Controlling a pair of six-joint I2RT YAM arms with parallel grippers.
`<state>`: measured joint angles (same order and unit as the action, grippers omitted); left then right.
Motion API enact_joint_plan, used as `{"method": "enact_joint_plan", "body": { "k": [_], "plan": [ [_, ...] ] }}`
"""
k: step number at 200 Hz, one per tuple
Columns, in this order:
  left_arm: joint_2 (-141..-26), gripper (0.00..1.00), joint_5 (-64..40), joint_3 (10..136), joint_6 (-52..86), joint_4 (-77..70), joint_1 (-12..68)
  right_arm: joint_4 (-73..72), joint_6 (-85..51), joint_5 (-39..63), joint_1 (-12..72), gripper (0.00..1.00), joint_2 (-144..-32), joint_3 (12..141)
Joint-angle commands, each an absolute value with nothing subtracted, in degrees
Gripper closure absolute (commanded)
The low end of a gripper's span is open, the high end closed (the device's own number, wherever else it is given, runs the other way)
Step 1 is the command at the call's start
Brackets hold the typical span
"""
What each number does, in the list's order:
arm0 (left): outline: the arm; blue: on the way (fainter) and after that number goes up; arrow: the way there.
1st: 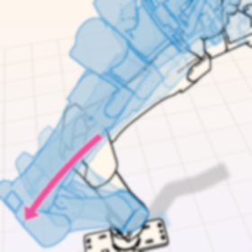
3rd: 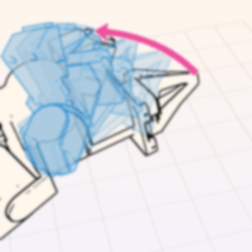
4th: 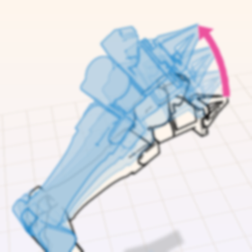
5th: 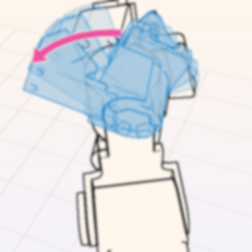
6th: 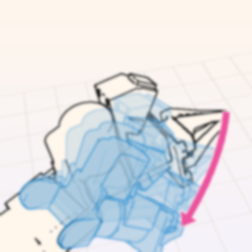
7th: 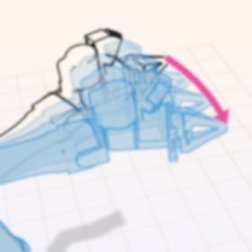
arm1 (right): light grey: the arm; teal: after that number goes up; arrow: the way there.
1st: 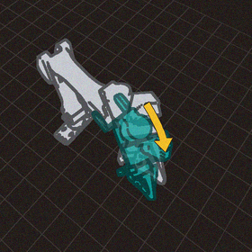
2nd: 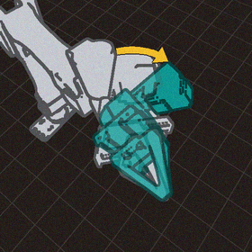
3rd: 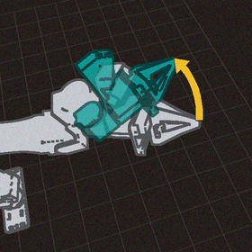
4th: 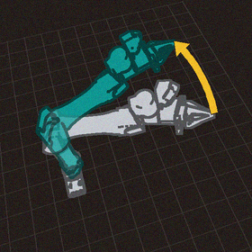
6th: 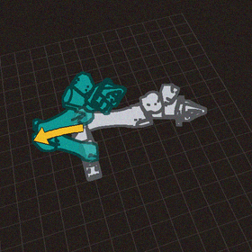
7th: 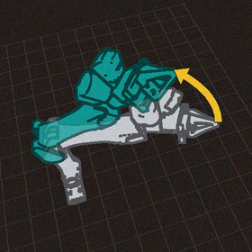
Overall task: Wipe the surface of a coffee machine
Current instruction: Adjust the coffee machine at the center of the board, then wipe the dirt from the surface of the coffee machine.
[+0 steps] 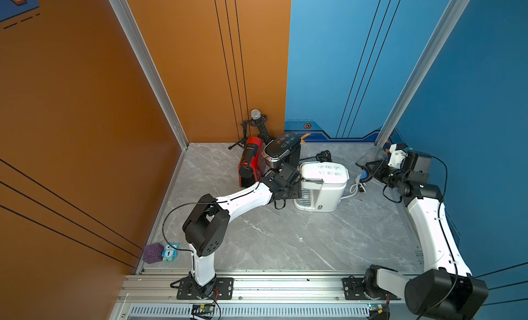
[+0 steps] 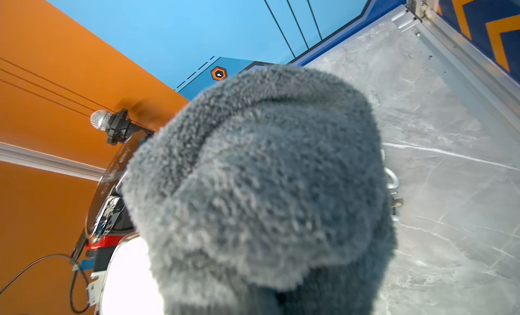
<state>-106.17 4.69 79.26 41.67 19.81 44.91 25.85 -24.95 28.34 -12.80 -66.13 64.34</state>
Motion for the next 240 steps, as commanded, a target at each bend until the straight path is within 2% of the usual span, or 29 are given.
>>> {"method": "enact_joint_plan", "body": {
  "k": [1, 28, 54, 81, 108, 191, 240],
  "plan": [
    [-105.1, 0.24, 5.3, 77.7, 42.5, 18.2, 46.3, 25.2, -25.4, 30.2, -12.0, 0.88, -65.1, 60.6],
    [-105.3, 0.24, 5.9, 76.2, 43.1, 18.1, 47.3, 20.1, -27.5, 31.2, -11.0, 0.89, -66.6, 51.2],
    [-105.9, 0.24, 7.0, 75.0, 43.9, 18.0, 48.1, 13.6, -28.9, 30.2, -6.3, 0.89, -71.0, 44.1],
    [-107.5, 0.24, 7.5, 75.1, 44.1, 18.0, 48.9, 10.7, -27.5, 28.7, -1.6, 0.89, -80.8, 43.0],
    [-109.7, 0.24, 8.4, 75.1, 43.8, 18.0, 49.4, 11.1, -27.6, 26.2, -1.6, 0.90, -86.9, 43.4],
    [-115.3, 0.24, 8.2, 78.2, 42.6, 18.0, 50.4, 18.2, -29.5, 37.1, -2.2, 0.89, -69.9, 57.7],
    [-115.3, 0.24, 8.0, 78.4, 42.7, 18.0, 50.6, 19.9, -28.5, 33.3, -3.0, 0.89, -70.8, 52.7]
  ]
}}
